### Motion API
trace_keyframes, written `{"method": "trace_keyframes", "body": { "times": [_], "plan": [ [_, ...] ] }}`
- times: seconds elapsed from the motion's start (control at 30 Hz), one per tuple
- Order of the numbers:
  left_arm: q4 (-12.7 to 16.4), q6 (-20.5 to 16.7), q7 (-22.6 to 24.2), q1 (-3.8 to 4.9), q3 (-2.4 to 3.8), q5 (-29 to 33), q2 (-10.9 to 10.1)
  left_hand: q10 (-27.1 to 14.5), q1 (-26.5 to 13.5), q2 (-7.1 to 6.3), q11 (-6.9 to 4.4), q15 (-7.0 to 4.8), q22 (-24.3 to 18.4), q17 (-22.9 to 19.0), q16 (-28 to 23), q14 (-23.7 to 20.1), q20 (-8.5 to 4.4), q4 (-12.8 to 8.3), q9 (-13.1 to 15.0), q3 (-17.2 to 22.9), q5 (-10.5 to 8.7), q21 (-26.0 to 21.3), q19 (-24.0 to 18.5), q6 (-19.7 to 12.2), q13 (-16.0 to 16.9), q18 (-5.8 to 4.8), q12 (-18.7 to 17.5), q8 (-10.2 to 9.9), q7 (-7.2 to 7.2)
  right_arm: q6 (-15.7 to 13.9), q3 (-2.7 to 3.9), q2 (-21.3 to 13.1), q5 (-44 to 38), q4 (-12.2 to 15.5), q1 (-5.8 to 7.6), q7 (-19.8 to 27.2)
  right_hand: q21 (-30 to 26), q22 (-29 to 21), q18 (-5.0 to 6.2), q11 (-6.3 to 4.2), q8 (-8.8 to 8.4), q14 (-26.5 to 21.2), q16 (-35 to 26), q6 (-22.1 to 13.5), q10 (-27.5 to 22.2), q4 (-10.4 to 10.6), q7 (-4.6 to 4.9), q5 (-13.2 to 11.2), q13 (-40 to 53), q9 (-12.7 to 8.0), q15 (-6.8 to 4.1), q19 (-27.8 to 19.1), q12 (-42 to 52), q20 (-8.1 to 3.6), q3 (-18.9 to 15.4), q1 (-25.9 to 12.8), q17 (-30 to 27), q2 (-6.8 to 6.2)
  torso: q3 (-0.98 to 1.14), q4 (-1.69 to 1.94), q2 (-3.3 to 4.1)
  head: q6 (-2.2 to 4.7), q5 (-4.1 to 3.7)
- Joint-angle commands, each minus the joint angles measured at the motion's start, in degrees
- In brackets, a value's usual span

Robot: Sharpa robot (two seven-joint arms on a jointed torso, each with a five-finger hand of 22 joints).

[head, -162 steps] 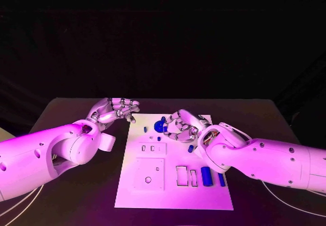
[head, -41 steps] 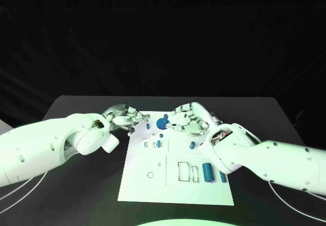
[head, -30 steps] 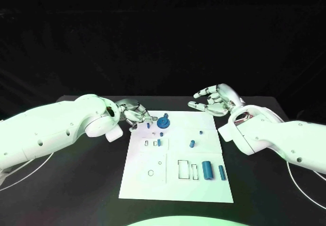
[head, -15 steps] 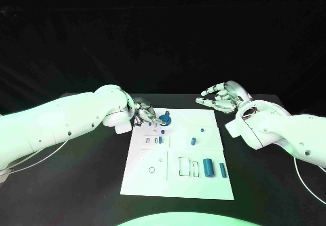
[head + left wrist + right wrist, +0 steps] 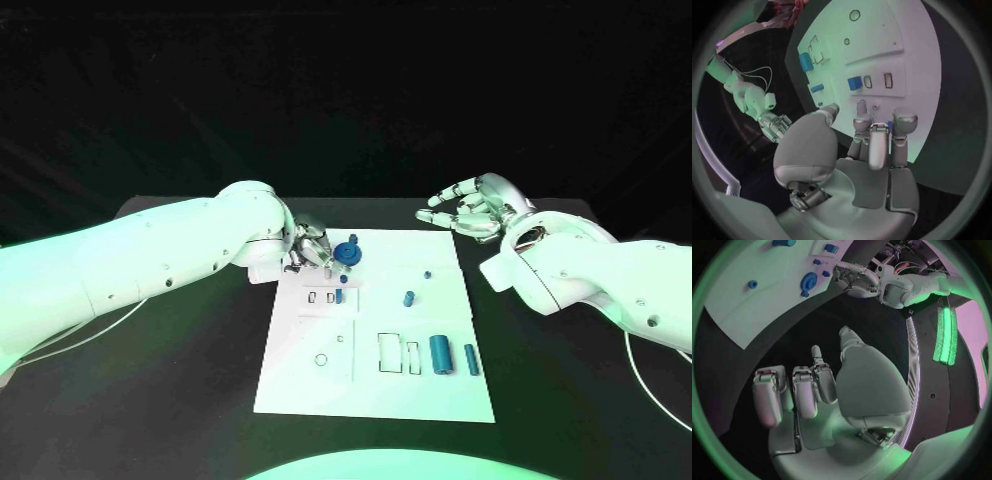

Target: Assemble the parts on the task board

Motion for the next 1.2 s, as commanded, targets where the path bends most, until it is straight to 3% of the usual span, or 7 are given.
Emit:
{"method": "trace_keyframes", "body": {
  "times": [0.03,0.23,0.37,0.47,0.57,0.77,1.2],
  "plan": [
    [-0.3,2.6,-0.5,0.15,-0.15,-0.8,0.6,-0.4,-0.5,0.26,-0.06,-0.33,0.1,2.6,0.1,2.0,0.07,0.0,0.1,-0.3,-0.31,0.2,0.3,-0.3,-0.2,-0.8,-0.3,0.2,-0.2,1.6,0.01,0.0,-0.6,-0.1,0.02,-0.7,-0.4,14.2,0.08,0.04,0.28,6.0,0.0,0.1,-0.7,0.0,-0.28,0.4,8.0,-0.1,0.0,5.1,-0.6,0.28,-0.5,-0.2,14.7,0.31,-0.06,0.07,0.03,-0.21,-0.05],
    [-1.0,3.2,-0.5,0.06,-0.52,-0.6,1.2,-0.4,-0.5,0.33,-0.06,-0.33,0.2,2.6,0.1,2.0,0.07,0.0,0.2,-0.3,-0.29,0.2,0.4,-0.4,-0.2,-0.83,-0.4,0.2,-0.19,1.4,0.01,0.1,-0.7,-0.3,0.03,-0.5,-2.0,13.4,0.45,0.04,0.33,5.7,-0.4,-0.1,-2.7,0.0,-0.28,0.6,6.1,-0.2,-0.02,4.4,-3.2,0.26,-0.9,-0.3,13.7,0.61,0.0,0.03,-0.02,-0.51,0.06],
    [-1.3,3.5,-0.5,-0.07,-0.69,-0.5,1.3,-0.4,-0.5,0.35,-0.06,-0.33,0.2,2.6,0.1,2.0,0.07,0.0,0.2,-0.3,-0.29,0.2,0.4,-0.4,-0.2,-0.82,-0.4,0.2,-0.2,0.2,0.01,0.2,-0.2,-0.4,0.05,0.6,-14.2,7.2,3.11,-0.34,0.76,3.1,-5.7,-0.5,-9.0,0.0,-0.5,0.9,-1.5,-0.5,-0.4,-0.7,-12.4,-0.17,-2.0,0.5,4.8,1.4,0.01,0.04,-0.01,-0.63,0.01],
    [-1.5,3.8,-0.6,-0.25,-0.82,-0.3,1.5,-0.4,-0.5,0.42,-0.06,-0.32,0.3,2.6,0.1,2.0,0.07,-0.1,0.2,-0.3,-0.25,0.3,0.4,-0.4,-0.2,-0.85,-0.3,0.2,-0.2,-1.1,0.01,0.3,0.3,-0.5,0.05,1.7,-18.2,5.0,3.77,-0.52,1.18,2.5,-7.7,-0.5,-10.2,-0.1,-0.72,1.3,-4.0,-0.5,-0.73,-1.8,-15.0,-0.43,-1.8,1.2,2.4,1.83,0.02,0.11,0.02,-0.7,-0.06],
    [-1.5,4.1,-0.6,-0.43,-0.92,-0.1,1.7,-0.5,-0.4,0.45,-0.07,-0.32,0.3,2.7,0.1,2.0,0.07,-0.1,0.3,-0.3,-0.21,0.3,0.4,-0.4,-0.2,-0.85,-0.4,0.2,-0.2,-1.9,0.0,0.4,0.7,-0.6,0.06,2.6,-29.5,-1.3,5.63,-0.66,1.54,0.6,-13.3,-0.9,-14.0,-0.1,-0.81,1.6,-9.9,-0.7,-0.95,-5.2,-21.4,-0.63,-1.8,1.6,-4.0,1.89,0.01,0.02,-0.03,-0.82,-0.01],
    [-1.6,4.6,-0.6,-0.74,-1.09,0.1,1.9,-0.5,-0.1,0.53,-0.09,-0.33,0.4,2.8,0.2,2.0,0.07,-0.2,0.4,-0.4,-0.14,0.3,0.4,-0.5,-0.2,-0.87,-0.4,0.4,-0.23,-2.7,0.0,0.5,1.0,-0.7,0.06,3.3,-31.9,-2.9,5.88,-0.71,1.79,0.6,-14.6,-1.1,-14.5,-0.1,-0.84,1.8,-11.6,-0.8,-1.02,-5.2,-22.7,-0.77,-1.8,1.8,-5.0,2.0,0.0,0.01,-0.03,-0.94,-0.1],
    [-1.9,5.2,-0.6,-1.35,-1.38,0.5,2.2,-0.5,0.7,0.72,-0.13,-0.37,0.6,3.1,0.3,2.1,0.08,-0.3,0.8,-0.4,-0.03,0.5,0.5,-0.5,-0.1,-0.9,-0.3,0.6,-0.28,-4.6,-0.02,0.9,1.9,-0.9,0.06,5.3,-49.8,-14.1,8.19,-0.7,2.63,-2.0,-25.6,-1.9,-19.7,-0.1,-0.78,2.6,-20.6,-1.1,-1.08,-8.3,-31.2,-0.84,-1.1,2.5,-14.3,2.35,0.05,0.09,-0.03,-1.0,-0.14]
  ]
}}
